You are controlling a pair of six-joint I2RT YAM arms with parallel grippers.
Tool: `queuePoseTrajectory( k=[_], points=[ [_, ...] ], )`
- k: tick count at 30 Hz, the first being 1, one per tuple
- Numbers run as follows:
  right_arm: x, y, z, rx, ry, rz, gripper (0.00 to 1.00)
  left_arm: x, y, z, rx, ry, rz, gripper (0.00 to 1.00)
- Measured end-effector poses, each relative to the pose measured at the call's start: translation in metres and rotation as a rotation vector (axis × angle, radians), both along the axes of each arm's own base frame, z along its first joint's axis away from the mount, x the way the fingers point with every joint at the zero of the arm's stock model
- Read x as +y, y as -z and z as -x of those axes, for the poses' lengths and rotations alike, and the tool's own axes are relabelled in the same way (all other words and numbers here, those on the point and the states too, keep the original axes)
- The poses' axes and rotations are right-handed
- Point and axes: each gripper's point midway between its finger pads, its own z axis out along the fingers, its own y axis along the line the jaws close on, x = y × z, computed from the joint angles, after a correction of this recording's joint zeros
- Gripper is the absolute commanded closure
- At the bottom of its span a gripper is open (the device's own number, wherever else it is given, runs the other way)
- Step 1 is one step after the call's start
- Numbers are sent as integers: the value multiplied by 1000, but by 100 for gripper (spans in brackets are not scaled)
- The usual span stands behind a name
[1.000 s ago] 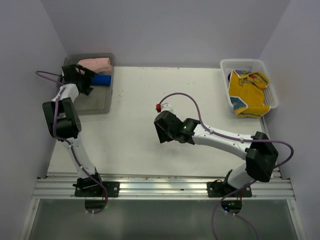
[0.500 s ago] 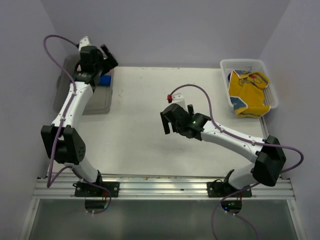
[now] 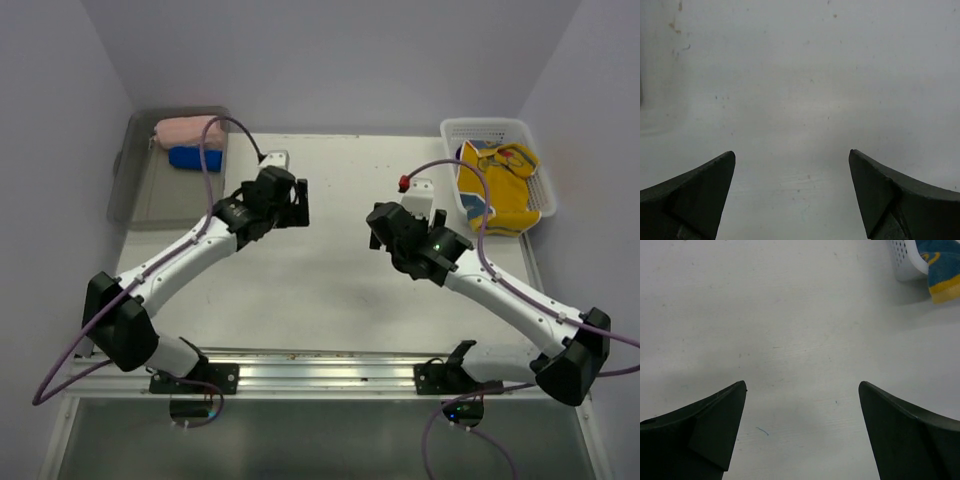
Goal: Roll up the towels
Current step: Place the rolled towel into the container
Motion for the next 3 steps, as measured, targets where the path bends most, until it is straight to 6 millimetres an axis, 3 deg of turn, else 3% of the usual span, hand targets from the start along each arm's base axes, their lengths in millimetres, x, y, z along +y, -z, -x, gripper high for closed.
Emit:
queuePoseTrajectory(
  k=[3],
  points=[
    [-11,7,8,9,30,8,1,-7,25,28,56,30,-49,1]
  ],
)
